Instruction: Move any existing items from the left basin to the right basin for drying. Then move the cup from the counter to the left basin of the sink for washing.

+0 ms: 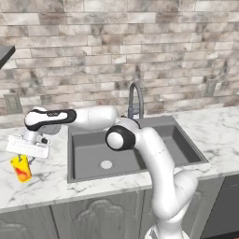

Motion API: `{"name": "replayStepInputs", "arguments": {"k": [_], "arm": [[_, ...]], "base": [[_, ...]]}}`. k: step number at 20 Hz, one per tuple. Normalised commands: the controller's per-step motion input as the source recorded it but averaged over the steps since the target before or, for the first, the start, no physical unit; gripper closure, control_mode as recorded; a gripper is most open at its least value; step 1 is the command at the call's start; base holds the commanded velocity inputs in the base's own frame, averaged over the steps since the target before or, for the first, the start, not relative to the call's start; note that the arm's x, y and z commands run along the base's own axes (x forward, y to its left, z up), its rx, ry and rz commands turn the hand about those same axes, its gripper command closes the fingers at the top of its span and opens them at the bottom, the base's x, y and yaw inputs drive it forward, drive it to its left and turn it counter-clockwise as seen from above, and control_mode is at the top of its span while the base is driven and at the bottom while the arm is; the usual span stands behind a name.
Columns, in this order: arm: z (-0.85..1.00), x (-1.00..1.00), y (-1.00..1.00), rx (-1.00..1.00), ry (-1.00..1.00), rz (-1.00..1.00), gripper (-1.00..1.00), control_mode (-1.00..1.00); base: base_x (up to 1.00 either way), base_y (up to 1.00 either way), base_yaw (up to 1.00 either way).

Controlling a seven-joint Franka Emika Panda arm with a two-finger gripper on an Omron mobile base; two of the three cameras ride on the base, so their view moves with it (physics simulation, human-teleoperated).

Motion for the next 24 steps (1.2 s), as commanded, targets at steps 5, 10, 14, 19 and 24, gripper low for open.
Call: {"name": "replayStepInputs", "arguments": {"k": [5, 10, 14, 19, 24], "arm": [[0.19, -0.15, -0.67, 0.01, -0.04, 0.00, 1.00, -1.00], [0.25, -0.01, -0.88, 0.00, -0.07, 0.00, 1.00, -1.00], [0.23, 0.00, -1.00, 0.00, -0.11, 0.00, 1.00, -1.00], [0.17, 0.00, -1.00, 0.00, -0.09, 0.00, 1.00, -1.00], [0.05, 0.14, -1.00, 0.00, -0.01, -0.08, 1.00, -1.00]], "base": [[0.00, 0.00, 0.00], [0.00, 0.00, 0.00], [0.00, 0.00, 0.00], [0.00, 0.00, 0.00], [0.00, 0.00, 0.00]]}}
